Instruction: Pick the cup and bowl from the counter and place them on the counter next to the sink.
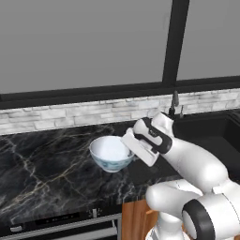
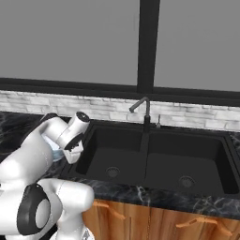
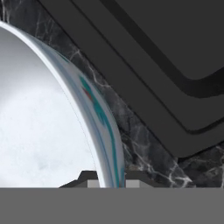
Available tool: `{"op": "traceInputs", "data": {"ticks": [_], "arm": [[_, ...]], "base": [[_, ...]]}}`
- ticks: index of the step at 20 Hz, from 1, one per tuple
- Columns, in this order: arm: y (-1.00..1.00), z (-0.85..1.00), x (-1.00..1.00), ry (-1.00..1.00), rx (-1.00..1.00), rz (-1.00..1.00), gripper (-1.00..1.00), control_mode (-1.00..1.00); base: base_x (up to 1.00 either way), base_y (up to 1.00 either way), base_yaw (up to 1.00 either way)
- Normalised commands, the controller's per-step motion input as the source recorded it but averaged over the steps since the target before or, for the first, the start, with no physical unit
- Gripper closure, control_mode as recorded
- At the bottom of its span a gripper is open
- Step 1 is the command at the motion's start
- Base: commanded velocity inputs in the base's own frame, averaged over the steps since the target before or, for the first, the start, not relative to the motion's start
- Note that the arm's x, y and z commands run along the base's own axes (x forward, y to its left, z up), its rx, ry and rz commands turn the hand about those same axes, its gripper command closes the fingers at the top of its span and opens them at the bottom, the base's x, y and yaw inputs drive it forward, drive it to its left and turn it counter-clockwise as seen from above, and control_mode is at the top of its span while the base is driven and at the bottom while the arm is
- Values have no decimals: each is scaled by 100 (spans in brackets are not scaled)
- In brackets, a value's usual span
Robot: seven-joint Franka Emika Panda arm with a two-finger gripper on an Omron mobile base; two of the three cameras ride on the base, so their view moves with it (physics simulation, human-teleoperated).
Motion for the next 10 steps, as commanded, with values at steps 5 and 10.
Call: {"op": "traceInputs", "data": {"ticks": [5, 10], "arm": [[0, -10, 13, 0, 0, 0, 100, -100], [0, -23, 20, 0, 0, 1, 100, -100]], "base": [[0, 0, 0], [0, 0, 0]]}}
